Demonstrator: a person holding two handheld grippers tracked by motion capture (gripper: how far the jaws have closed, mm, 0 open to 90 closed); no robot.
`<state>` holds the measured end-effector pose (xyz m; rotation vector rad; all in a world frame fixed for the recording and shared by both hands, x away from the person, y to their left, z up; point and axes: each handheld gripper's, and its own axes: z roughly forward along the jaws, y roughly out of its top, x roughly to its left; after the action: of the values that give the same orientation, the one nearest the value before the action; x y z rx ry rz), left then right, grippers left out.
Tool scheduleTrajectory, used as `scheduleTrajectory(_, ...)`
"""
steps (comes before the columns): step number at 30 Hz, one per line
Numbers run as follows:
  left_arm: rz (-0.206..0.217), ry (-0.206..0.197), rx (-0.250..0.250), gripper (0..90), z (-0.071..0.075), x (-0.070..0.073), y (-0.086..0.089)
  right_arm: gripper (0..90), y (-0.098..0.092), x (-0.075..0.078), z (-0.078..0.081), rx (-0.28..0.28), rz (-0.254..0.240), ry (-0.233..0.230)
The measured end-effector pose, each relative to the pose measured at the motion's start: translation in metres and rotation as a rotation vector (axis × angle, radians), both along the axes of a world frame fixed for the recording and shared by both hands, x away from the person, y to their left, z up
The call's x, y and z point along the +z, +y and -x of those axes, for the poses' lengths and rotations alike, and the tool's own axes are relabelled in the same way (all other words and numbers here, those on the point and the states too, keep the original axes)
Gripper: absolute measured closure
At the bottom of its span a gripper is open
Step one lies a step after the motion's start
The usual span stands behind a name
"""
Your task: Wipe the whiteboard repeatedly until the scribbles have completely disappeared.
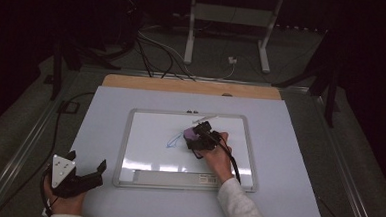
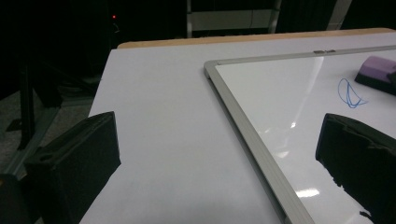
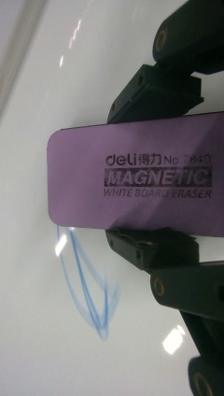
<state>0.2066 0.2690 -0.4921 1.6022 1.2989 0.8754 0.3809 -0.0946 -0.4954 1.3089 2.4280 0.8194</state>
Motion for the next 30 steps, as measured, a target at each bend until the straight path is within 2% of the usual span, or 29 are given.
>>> scheduleTrajectory(4,-0.001,0.000,-0.001,0.5,0.000,0.000,-0.001,41.4,0.018,0.000,0.014,0.116,-0.002,0.006)
scheduleTrajectory(7,-0.001,-0.001,0.001,0.5,0.000,0.000,0.000,41.3,0.032,0.002,0.027,0.228,0.002,0.022)
scheduleTrajectory(9,0.001,-0.001,0.001,0.5,0.000,0.000,0.000,41.3,0.036,0.002,0.030,0.260,0.007,0.019)
scheduleTrajectory(10,0.000,-0.002,0.001,0.5,0.001,0.000,0.000,41.3,0.036,0.002,0.030,0.258,0.003,0.022)
scheduleTrajectory(12,0.002,-0.004,0.003,0.5,0.001,0.001,0.000,41.3,0.033,0.001,0.026,0.233,0.005,0.012)
scheduleTrajectory(14,0.004,-0.004,0.003,0.5,0.001,0.000,0.001,41.3,0.026,0.001,0.018,0.133,0.015,0.001)
scheduleTrajectory(16,0.004,-0.003,0.002,0.5,0.001,0.000,0.001,41.3,0.017,0.001,0.010,0.030,0.051,-0.037)
scheduleTrajectory(17,0.005,-0.002,0.003,0.5,0.001,0.000,0.001,41.3,0.012,0.000,0.005,-0.021,0.034,-0.027)
scheduleTrajectory(18,0.003,0.000,0.003,0.5,0.000,0.000,0.001,41.3,0.009,0.000,0.003,-0.035,0.010,-0.009)
scheduleTrajectory(19,0.004,-0.001,0.002,0.5,0.000,0.000,0.001,41.3,0.010,0.000,0.003,-0.035,0.012,-0.012)
scheduleTrajectory(20,0.002,0.001,0.001,0.5,0.000,-0.001,0.001,41.3,0.012,0.000,0.005,-0.025,0.031,-0.030)
scheduleTrajectory(22,0.001,0.002,0.000,0.5,-0.001,-0.001,0.000,41.3,0.019,0.000,0.010,0.040,0.006,-0.010)
scheduleTrajectory(24,-0.001,0.001,0.000,0.5,0.000,0.000,-0.001,41.3,0.028,0.000,0.016,0.084,0.013,-0.012)
scheduleTrajectory(28,0.000,0.001,-0.001,0.5,0.000,0.000,-0.001,41.3,0.049,0.000,0.029,0.234,0.002,-0.002)
scheduleTrajectory(30,0.000,0.000,-0.001,0.5,0.000,0.000,-0.001,41.3,0.052,0.001,0.030,0.245,0.007,0.001)
